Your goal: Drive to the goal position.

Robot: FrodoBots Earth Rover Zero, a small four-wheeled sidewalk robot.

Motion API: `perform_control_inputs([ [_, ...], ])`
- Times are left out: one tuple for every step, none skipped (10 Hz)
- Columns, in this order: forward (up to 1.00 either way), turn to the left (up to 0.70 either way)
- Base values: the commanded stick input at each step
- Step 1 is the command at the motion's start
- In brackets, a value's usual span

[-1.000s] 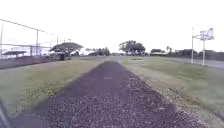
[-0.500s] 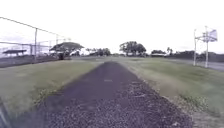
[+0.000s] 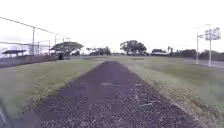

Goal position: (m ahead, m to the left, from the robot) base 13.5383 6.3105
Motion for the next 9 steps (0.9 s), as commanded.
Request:
perform_control_inputs([
  [0.70, 0.00],
  [0.70, 0.00],
  [0.70, 0.00],
  [0.70, -0.15],
  [0.70, -0.06],
  [0.70, 0.00],
  [0.70, 0.00],
  [0.70, 0.00],
  [0.70, 0.00],
])
